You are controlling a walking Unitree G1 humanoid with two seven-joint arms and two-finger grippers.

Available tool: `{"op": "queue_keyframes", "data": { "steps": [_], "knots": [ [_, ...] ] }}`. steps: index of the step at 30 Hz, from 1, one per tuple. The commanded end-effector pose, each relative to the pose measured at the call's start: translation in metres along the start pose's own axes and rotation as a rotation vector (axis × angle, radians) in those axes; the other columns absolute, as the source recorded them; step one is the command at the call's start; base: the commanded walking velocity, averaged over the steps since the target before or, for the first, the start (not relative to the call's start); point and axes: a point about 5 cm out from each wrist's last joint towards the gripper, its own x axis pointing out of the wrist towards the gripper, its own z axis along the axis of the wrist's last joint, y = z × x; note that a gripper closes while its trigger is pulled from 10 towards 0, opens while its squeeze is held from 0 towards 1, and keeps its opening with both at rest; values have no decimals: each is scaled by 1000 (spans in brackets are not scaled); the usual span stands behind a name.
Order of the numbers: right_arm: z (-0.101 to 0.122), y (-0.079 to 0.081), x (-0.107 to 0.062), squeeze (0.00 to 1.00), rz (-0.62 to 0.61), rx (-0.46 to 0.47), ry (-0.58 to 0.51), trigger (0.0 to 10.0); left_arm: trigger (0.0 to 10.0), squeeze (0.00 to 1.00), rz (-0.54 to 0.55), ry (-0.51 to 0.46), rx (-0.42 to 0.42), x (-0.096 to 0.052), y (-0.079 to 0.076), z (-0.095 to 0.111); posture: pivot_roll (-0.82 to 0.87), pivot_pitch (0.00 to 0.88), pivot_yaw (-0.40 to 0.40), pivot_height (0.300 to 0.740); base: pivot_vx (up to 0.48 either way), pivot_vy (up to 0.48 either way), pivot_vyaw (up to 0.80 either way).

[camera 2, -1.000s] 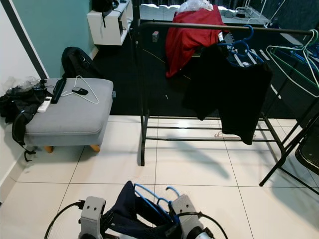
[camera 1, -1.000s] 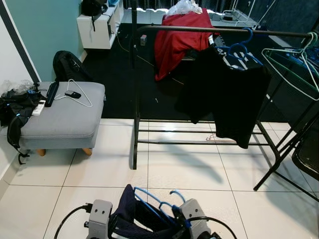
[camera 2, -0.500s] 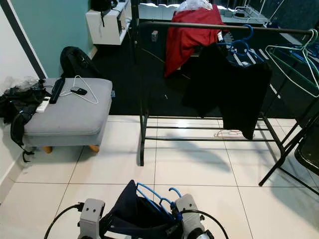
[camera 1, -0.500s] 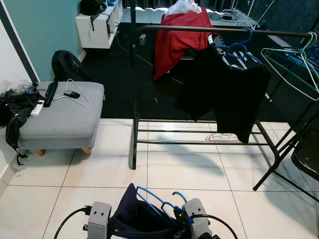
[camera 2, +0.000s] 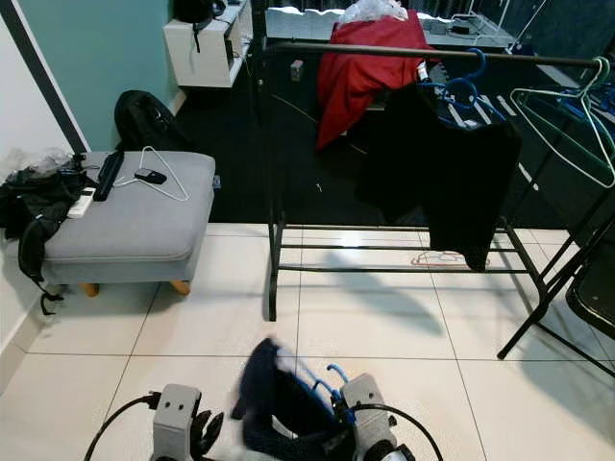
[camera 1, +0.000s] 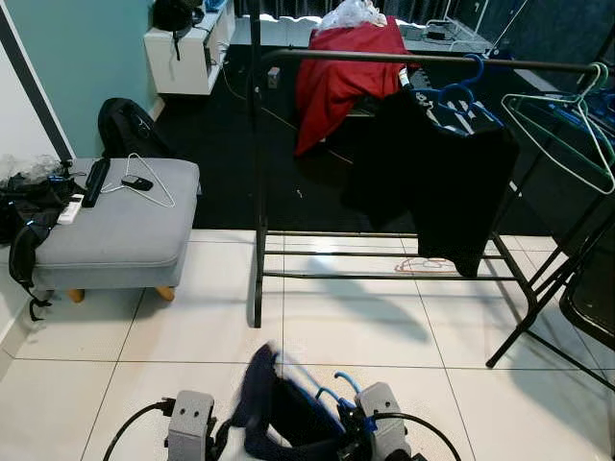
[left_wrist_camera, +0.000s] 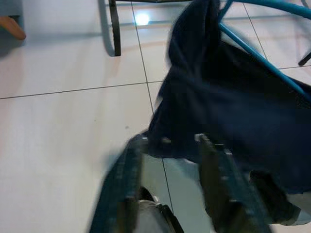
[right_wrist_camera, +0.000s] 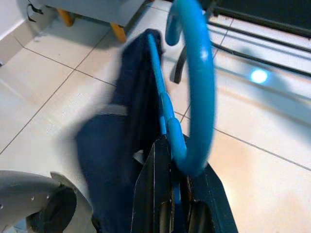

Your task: Hang hanger

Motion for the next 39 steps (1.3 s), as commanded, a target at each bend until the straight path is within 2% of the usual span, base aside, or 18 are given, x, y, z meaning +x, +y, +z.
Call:
{"op": "queue_keyframes", "data": {
  "steps": [1,2,7,11,13,16,17,18,19,21,22,27,29,30,31,32,36,39],
  "knots": [
    [-7,4,-3,0,-5,38,30,10000,10000,851,13,5,-9,-2,-1,-2,-29,108,-42,740,0,0,0],
    [-7,5,-3,0,-4,39,28,10000,10000,0,20,1,-8,-2,0,-1,-26,109,-43,740,0,0,0],
    [-7,5,-2,0,-2,40,27,10000,10000,0,31,1,1,-2,2,-1,-25,109,-43,740,0,0,0],
    [-7,5,-1,0,-4,45,36,10000,10000,0,68,37,51,-3,6,-4,-22,107,-42,740,0,0,0],
    [-11,3,-1,0,-22,63,79,10000,10000,0,84,80,61,-3,8,-9,-23,100,-39,740,0,0,0],
    [-29,0,-3,0,-92,118,252,10000,10000,0,72,195,67,-4,9,-21,-23,92,-35,740,0,0,0],
    [-29,0,-3,0,-92,118,252,10000,10000,0,72,195,67,-4,9,-21,-23,92,-35,740,0,0,0],
    [-34,0,-4,0,-106,143,311,10000,10000,0,62,279,69,-5,8,-30,-20,84,-38,740,0,0,0],
    [-34,0,-4,0,-106,143,311,10000,10000,0,62,279,69,-5,8,-30,-20,84,-38,740,0,0,0],
    [-44,4,-5,0,-107,144,436,10000,10000,0,45,427,83,-10,5,-47,-25,79,-36,740,0,0,0],
    [-46,6,-5,0,-96,140,458,10000,10000,0,45,462,87,-13,4,-52,-25,78,-35,740,0,0,0],
    [-48,7,-6,0,-75,104,487,10000,10000,0,47,492,96,-15,1,-56,-22,76,-32,740,0,0,0],
    [-51,8,-8,0,-32,49,528,10000,10000,0,28,519,112,-11,-20,-59,-17,67,-35,740,0,0,0],
    [-51,8,-8,0,-32,49,528,10000,10000,0,28,519,112,-11,-20,-59,-17,67,-35,740,0,0,0],
    [-53,8,-10,0,-23,36,547,10000,10000,0,23,511,118,-8,-30,-58,-14,64,-38,740,0,0,0],
    [-53,8,-10,0,-23,36,547,10000,10000,0,23,511,118,-8,-30,-58,-14,64,-38,740,0,0,0],
    [-63,2,-20,0,-45,25,639,10000,10000,0,50,505,91,-3,-48,-54,-16,63,-43,740,0,0,0],
    [-67,1,-24,0,-57,30,663,10000,10000,0,65,503,83,-2,-52,-53,-15,68,-45,740,0,0,0]
  ]
}}
